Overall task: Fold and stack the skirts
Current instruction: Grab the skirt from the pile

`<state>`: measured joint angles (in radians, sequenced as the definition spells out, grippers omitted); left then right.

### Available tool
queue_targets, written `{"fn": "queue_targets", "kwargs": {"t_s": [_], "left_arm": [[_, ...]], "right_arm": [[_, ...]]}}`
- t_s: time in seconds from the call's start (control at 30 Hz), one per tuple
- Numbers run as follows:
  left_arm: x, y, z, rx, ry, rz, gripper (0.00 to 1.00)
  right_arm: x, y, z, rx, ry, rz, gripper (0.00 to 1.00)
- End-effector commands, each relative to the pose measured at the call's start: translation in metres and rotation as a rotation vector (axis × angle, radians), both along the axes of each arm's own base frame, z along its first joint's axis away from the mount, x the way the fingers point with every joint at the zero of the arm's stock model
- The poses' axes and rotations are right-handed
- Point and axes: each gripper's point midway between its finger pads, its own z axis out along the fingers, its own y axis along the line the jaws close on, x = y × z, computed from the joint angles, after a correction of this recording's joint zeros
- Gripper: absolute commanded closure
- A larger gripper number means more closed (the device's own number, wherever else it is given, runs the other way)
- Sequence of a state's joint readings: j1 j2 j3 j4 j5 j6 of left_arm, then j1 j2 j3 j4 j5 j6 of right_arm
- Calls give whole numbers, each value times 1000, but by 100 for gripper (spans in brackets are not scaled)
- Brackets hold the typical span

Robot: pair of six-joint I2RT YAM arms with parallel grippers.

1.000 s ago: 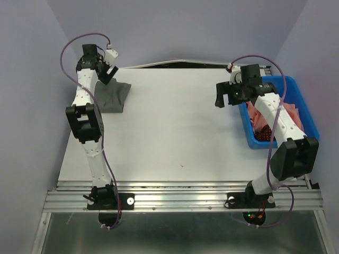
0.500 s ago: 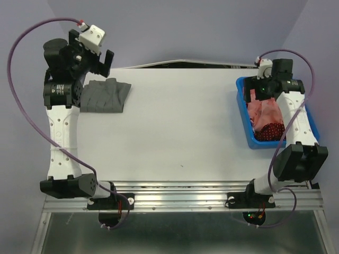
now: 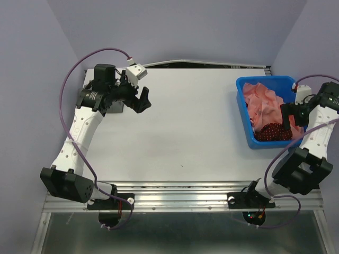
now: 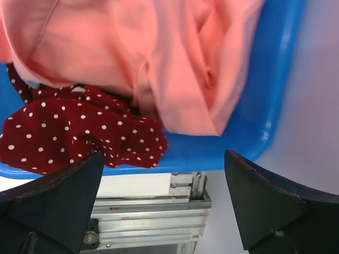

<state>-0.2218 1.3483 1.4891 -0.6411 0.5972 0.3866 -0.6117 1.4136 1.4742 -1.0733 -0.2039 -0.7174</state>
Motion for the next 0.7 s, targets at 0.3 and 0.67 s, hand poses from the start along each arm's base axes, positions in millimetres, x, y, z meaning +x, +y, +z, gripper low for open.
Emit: {"fn": "queue_targets", "kwargs": {"t_s": [0.3, 0.67], "left_arm": [[-8, 6, 34, 1, -75, 26, 1], [-6, 11, 36, 10, -91, 57, 1]], "right_arm": [[0, 35, -57, 252, 109, 148, 26], [20, 25, 55, 139, -135, 51, 99]]}}
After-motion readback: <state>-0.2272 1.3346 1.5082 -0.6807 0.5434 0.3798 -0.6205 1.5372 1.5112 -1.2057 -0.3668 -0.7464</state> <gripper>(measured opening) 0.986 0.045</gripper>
